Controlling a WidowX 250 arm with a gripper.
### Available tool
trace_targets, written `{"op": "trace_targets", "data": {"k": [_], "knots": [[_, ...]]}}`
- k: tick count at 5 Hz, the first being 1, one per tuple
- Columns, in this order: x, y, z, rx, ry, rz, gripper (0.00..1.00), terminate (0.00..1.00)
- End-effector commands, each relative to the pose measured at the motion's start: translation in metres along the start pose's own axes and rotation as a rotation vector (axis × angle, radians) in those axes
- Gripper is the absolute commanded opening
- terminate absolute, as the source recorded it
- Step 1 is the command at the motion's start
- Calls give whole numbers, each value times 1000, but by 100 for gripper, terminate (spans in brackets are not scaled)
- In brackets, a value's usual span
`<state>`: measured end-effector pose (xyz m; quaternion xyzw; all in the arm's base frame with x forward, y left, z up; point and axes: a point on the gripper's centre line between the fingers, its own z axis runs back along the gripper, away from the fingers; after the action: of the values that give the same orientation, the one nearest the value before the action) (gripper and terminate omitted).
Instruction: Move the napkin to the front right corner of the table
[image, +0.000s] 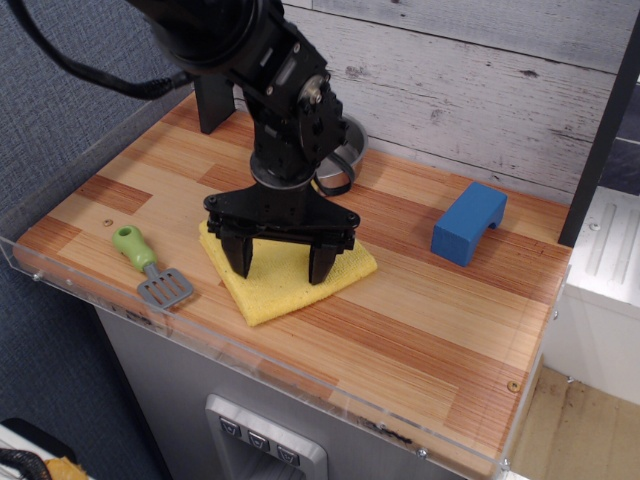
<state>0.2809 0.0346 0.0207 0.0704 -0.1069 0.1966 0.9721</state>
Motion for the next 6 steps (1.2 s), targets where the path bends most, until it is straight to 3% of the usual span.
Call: {"op": "trace_targets", "data": {"k": [1, 3, 4, 6], "knots": [[7, -4, -9, 16, -15, -19, 100, 0], [-1, -19, -12, -8, 6, -72, 100, 0], [-6, -27, -10, 28, -3, -139, 100, 0], [-19, -47, 0, 3, -23, -226, 100, 0]]}}
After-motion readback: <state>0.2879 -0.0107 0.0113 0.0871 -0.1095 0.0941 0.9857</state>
